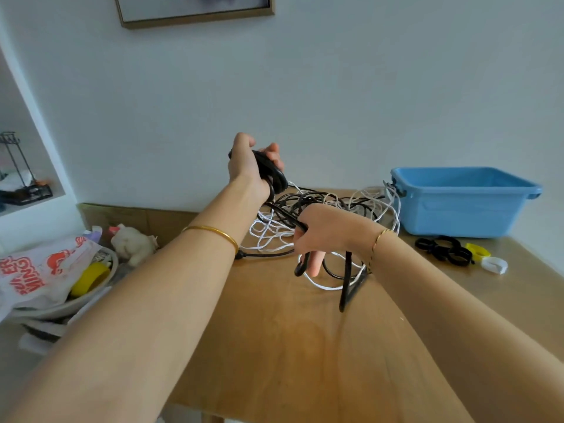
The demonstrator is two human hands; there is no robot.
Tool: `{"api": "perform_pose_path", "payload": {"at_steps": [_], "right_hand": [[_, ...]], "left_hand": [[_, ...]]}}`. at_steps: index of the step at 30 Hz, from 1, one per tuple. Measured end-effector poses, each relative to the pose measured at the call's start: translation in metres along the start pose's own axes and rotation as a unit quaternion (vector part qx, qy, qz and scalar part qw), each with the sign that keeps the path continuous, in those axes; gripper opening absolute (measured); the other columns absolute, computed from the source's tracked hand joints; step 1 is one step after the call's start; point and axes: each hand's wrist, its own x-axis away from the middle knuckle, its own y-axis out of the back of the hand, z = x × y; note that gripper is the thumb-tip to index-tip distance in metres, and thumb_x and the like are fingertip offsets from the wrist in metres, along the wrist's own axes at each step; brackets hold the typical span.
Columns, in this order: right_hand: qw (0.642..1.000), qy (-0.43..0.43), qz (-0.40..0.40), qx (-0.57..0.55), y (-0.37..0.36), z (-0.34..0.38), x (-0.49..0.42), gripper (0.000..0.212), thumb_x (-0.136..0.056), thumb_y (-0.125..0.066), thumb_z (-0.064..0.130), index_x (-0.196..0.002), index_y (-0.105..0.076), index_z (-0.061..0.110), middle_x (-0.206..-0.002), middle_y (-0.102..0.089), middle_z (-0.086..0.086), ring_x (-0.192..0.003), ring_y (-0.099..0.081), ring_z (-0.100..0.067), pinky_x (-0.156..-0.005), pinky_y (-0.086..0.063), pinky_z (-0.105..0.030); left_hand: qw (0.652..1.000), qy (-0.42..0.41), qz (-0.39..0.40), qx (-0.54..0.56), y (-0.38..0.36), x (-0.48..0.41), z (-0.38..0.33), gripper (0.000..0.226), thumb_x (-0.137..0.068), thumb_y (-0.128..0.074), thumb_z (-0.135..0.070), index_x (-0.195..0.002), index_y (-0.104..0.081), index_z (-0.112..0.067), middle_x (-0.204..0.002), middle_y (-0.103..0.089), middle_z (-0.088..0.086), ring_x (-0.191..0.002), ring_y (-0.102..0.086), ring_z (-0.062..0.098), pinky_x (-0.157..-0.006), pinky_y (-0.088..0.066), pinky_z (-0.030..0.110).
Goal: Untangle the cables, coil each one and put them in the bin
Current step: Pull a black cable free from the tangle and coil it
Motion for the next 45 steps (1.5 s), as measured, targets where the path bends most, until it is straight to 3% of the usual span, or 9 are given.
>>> {"api": "perform_pose_path", "payload": {"at_steps": [4, 7, 14, 21, 28, 33, 37, 41, 45], "right_hand": [[0.974, -0.010, -0.116, 0.192, 0.001, 0.008, 0.013, 0.016, -0.079, -0.050, 0.014, -0.064, -0.051, 0.011, -0.057, -0.063, 0.003, -0.057, -0.058, -0.017, -0.058, -0.041, -0.023], [0.907, 0.028, -0.253, 0.335, 0.001, 0.010, 0.020, 0.033, -0.079, -0.055, 0.015, -0.061, -0.026, 0.016, -0.060, -0.036, 0.005, -0.051, -0.035, -0.015, -0.061, -0.024, -0.027], [0.988, 0.025, -0.106, 0.107, 0.022, 0.001, 0.014, 0.020, -0.080, -0.058, 0.019, -0.065, -0.050, 0.008, -0.056, -0.046, 0.001, -0.051, -0.036, -0.014, -0.049, -0.027, -0.024], [0.975, -0.019, -0.132, 0.176, 0.021, 0.001, 0.006, 0.007, -0.082, -0.052, 0.009, -0.081, -0.058, 0.005, -0.062, -0.067, -0.002, -0.052, -0.057, -0.009, -0.055, -0.042, -0.024], [0.899, -0.034, -0.238, 0.365, 0.011, 0.012, 0.013, 0.015, -0.087, -0.045, 0.006, -0.084, -0.042, 0.020, -0.075, -0.041, 0.004, -0.079, -0.045, -0.023, -0.080, -0.030, -0.032], [0.925, -0.088, -0.258, 0.265, 0.028, 0.001, 0.008, 0.009, -0.085, -0.055, 0.008, -0.090, -0.052, 0.016, -0.081, -0.050, -0.001, -0.080, -0.047, -0.025, -0.070, -0.034, -0.032], [0.937, -0.091, -0.272, 0.197, 0.032, -0.006, -0.001, 0.019, -0.081, -0.062, 0.009, -0.100, -0.061, 0.014, -0.100, -0.060, -0.004, -0.089, -0.057, -0.028, -0.066, -0.037, -0.031], [0.940, -0.032, -0.226, 0.252, 0.015, 0.001, -0.007, 0.013, -0.086, -0.051, 0.004, -0.089, -0.051, 0.017, -0.086, -0.051, -0.002, -0.083, -0.055, -0.027, -0.063, -0.038, -0.031], [0.972, 0.011, -0.144, 0.188, 0.020, -0.006, -0.010, 0.018, -0.083, -0.050, 0.003, -0.069, -0.048, 0.014, -0.079, -0.060, -0.008, -0.062, -0.058, -0.023, -0.051, -0.039, -0.025]], "left_hand": [[0.996, -0.052, -0.027, -0.072, 0.001, -0.007, 0.005, 0.009, -0.088, -0.040, -0.013, -0.093, -0.037, -0.006, -0.044, -0.054, 0.006, -0.032, -0.039, 0.015, -0.041, -0.036, 0.015], [0.993, -0.059, -0.037, -0.092, 0.003, -0.006, 0.004, 0.007, -0.087, -0.041, -0.011, -0.091, -0.039, -0.006, -0.046, -0.054, 0.006, -0.033, -0.039, 0.015, -0.042, -0.037, 0.016], [0.957, -0.118, -0.009, -0.266, 0.001, -0.001, 0.013, 0.052, -0.090, -0.042, -0.011, -0.040, -0.057, -0.010, -0.051, -0.053, 0.008, -0.040, -0.040, 0.020, -0.052, -0.035, 0.025], [0.859, -0.240, 0.035, -0.451, 0.001, 0.005, 0.020, 0.028, -0.085, -0.044, -0.010, -0.065, -0.055, 0.005, -0.038, -0.053, -0.002, -0.032, -0.045, 0.014, -0.040, -0.038, 0.017], [0.760, -0.303, 0.041, -0.573, 0.005, 0.004, 0.023, 0.026, -0.083, -0.049, -0.012, -0.092, -0.052, 0.012, -0.060, -0.060, 0.013, -0.043, -0.057, 0.012, -0.049, -0.051, 0.025], [0.700, -0.315, 0.050, -0.639, 0.012, 0.002, 0.022, 0.014, -0.081, -0.048, -0.017, -0.082, -0.037, -0.009, -0.078, -0.067, 0.023, -0.067, -0.065, 0.038, -0.060, -0.053, 0.052], [0.676, -0.275, 0.067, -0.680, 0.014, 0.002, 0.019, 0.019, -0.079, -0.048, -0.019, -0.081, -0.048, 0.000, -0.073, -0.065, 0.021, -0.060, -0.063, 0.032, -0.060, -0.054, 0.048], [0.572, -0.247, 0.081, -0.778, 0.024, -0.002, 0.016, 0.016, -0.087, -0.050, -0.020, -0.088, -0.039, -0.008, -0.068, -0.047, 0.004, -0.054, -0.043, 0.018, -0.049, -0.032, 0.030], [0.524, -0.254, 0.081, -0.809, 0.033, -0.005, 0.015, 0.022, -0.092, -0.051, -0.028, -0.086, -0.038, -0.011, -0.067, -0.046, 0.001, -0.053, -0.044, 0.016, -0.047, -0.028, 0.029]]}}
